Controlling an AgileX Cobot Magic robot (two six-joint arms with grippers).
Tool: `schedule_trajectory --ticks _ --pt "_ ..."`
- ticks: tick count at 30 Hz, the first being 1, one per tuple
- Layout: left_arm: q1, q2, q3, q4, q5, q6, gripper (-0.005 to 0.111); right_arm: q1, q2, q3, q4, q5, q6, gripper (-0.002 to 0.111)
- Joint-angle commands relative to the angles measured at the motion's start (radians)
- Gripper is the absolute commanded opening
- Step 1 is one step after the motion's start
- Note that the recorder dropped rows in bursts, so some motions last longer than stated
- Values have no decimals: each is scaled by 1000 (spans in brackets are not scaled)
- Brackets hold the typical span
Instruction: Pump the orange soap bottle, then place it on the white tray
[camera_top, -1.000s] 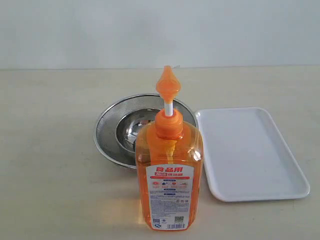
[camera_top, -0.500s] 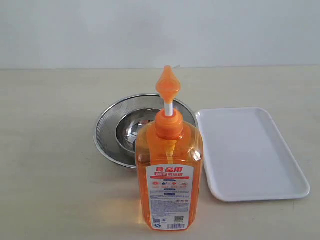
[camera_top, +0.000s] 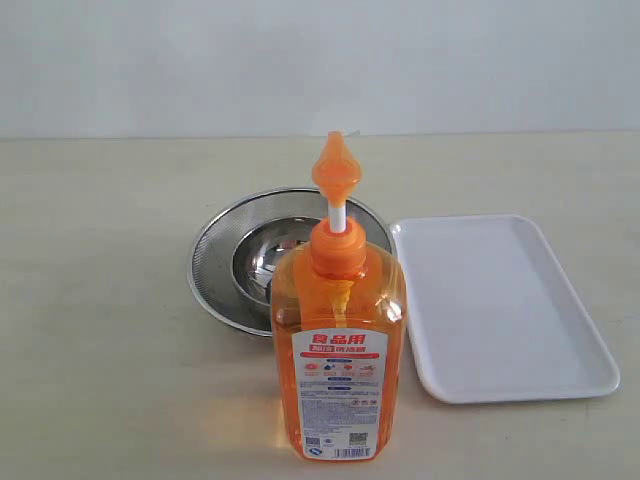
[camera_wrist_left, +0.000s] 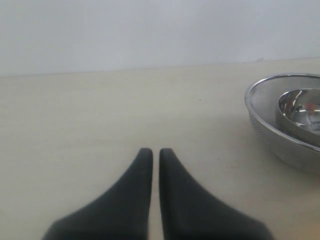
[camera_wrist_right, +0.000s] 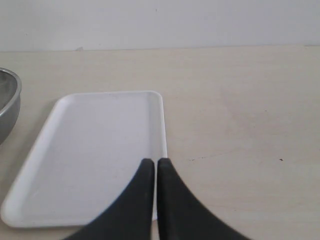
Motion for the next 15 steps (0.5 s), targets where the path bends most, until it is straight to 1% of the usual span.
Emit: schedule_trajectory --ticks 1,4,9,11,13,15 --pt "1 -4 4 46 -11 5 5 -6 -6 -1 -3 -12 0 0" --pt "1 -4 4 55 -54 5 5 -6 -6 -1 -3 -12 0 0" --pt "1 -4 4 44 -288 5 5 -6 -6 -1 -3 -12 0 0" --pt "1 -4 4 44 -366 -33 5 -6 -6 -1 -3 -12 0 0" --pt "1 -4 4 44 -381 -77 5 -6 -6 -1 -3 -12 0 0" --pt "1 -4 -5 44 -371 -81 5 -6 -6 -1 -3 -12 0 0"
